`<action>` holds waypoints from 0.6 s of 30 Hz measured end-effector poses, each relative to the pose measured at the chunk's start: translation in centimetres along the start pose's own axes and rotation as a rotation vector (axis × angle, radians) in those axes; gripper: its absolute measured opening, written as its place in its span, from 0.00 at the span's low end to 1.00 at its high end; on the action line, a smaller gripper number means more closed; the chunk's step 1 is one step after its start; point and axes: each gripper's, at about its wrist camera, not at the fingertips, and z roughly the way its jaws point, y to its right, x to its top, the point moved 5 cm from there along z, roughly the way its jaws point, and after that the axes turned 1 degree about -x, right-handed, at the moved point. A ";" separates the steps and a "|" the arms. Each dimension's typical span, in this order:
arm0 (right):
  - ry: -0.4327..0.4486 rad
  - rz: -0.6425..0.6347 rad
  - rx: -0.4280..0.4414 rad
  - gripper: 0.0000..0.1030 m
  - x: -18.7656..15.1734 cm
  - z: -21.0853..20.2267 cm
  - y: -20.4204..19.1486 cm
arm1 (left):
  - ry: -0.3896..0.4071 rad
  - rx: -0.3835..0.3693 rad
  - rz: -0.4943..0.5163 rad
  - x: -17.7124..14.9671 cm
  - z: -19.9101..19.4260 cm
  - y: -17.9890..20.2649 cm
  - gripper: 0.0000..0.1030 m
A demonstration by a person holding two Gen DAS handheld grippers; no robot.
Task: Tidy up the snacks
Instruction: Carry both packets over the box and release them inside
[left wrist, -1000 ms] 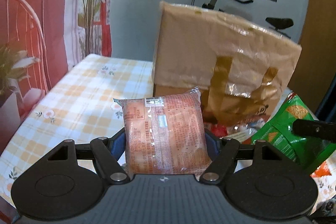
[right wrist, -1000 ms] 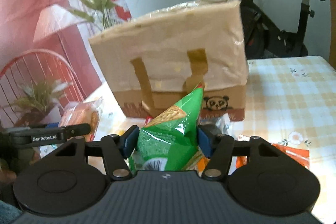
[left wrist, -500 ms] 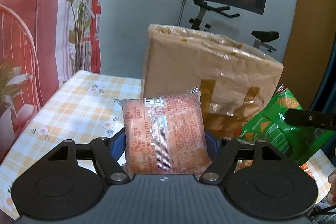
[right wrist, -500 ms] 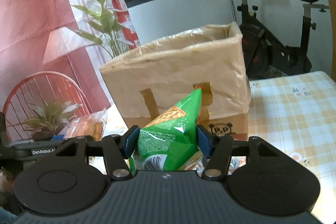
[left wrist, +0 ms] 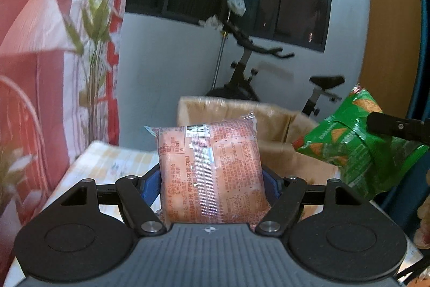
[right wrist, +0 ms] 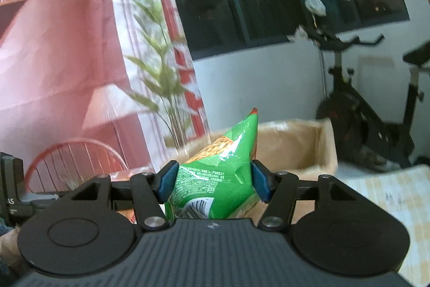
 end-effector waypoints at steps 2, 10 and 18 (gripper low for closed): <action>0.023 -0.020 0.008 0.59 1.6 0.6 -0.2 | 0.020 -0.021 0.000 1.6 0.4 0.3 0.74; 0.094 -0.148 -0.017 0.59 6.7 4.9 -0.1 | 0.030 -0.116 0.019 6.5 5.3 2.1 0.74; 0.048 -0.193 -0.088 0.59 7.0 11.5 3.0 | -0.051 -0.147 -0.005 8.2 12.1 2.1 0.74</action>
